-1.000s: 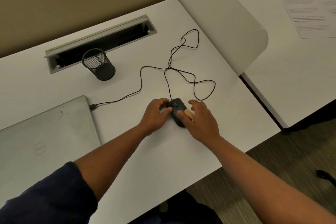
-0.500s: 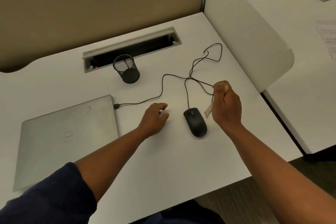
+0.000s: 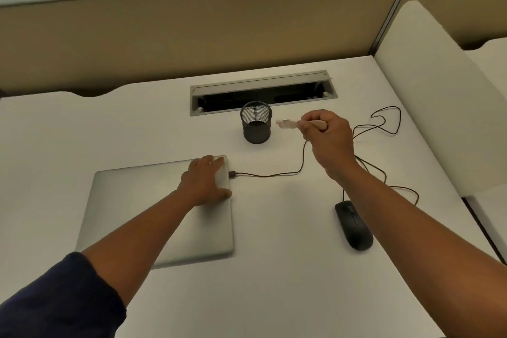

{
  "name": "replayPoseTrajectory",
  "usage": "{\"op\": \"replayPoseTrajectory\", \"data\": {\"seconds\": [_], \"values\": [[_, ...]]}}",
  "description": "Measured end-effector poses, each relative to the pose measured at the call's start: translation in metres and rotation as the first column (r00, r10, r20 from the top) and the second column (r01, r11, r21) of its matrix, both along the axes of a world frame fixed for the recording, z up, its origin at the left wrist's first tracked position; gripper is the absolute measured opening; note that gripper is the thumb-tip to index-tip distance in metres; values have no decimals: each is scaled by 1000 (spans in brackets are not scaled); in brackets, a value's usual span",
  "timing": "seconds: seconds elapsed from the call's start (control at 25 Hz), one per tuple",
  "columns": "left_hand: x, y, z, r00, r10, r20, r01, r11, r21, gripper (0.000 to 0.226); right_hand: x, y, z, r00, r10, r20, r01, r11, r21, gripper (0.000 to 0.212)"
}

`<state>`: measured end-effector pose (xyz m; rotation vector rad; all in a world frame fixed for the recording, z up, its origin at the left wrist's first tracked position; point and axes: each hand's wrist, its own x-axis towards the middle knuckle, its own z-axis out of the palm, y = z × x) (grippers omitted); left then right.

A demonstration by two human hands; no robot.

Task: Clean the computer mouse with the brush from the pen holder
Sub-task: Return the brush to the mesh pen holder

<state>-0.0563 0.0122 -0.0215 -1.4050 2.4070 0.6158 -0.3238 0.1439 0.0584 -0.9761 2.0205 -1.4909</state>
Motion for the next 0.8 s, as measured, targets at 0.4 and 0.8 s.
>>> {"op": "replayPoseTrajectory", "data": {"seconds": [0.4,0.8], "values": [[21,-42,7,970,-222,99,216,974,68,106,16,-114,-28,764,437,-474,-220,868,445,25],[18,-46,4,967,-243,77,239,969,56,97,12,-140,-51,623,604,-498,-171,726,666,32]]}}
